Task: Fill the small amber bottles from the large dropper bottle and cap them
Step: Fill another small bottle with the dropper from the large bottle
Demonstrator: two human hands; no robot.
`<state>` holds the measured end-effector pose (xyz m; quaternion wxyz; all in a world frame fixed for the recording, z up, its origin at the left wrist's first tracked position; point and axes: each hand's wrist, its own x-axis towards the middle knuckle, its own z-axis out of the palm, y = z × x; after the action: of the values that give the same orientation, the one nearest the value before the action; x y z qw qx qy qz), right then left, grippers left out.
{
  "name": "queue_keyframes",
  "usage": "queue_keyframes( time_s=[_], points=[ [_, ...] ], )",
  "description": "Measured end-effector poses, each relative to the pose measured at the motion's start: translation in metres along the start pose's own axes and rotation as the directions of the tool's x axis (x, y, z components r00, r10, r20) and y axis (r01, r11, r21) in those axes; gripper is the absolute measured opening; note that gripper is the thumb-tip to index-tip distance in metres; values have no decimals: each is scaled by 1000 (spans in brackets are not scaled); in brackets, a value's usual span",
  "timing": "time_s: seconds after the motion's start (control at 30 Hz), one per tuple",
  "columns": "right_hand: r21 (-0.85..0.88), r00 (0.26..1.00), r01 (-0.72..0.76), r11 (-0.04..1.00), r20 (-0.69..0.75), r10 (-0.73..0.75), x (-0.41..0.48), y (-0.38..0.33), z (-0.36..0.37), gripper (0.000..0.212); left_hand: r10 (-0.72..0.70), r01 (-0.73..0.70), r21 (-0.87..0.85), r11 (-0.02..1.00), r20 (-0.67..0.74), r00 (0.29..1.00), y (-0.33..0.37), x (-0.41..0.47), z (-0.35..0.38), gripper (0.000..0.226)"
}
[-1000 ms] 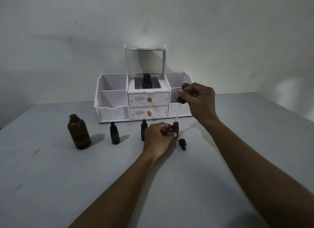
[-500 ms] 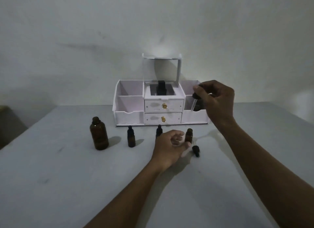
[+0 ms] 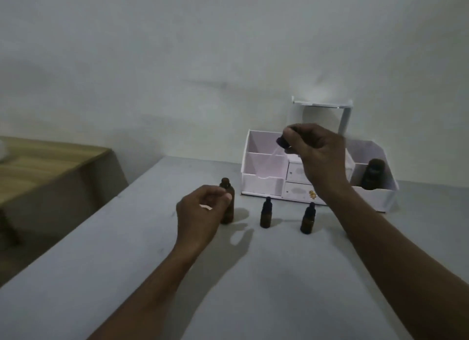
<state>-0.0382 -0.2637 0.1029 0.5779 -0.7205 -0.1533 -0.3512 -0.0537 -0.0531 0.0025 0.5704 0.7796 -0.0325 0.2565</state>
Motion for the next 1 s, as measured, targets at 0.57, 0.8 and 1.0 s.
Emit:
queue_keyframes(
  time_s=[0.57,0.8,1.0],
  points=[
    [-24,988,-16,1000,152,19,12,14,68,7,-147,148,18,989,273,951,-49,33,7,56],
    [-135,977,32,990,212,-2,9,25,83,6,-149,154,4,988,274,950,-48,31,6,55],
    [-242,933,30,970,355,60,-2,44,98,15,-159,161,17,987,286,945,-46,31,5,54]
  ],
)
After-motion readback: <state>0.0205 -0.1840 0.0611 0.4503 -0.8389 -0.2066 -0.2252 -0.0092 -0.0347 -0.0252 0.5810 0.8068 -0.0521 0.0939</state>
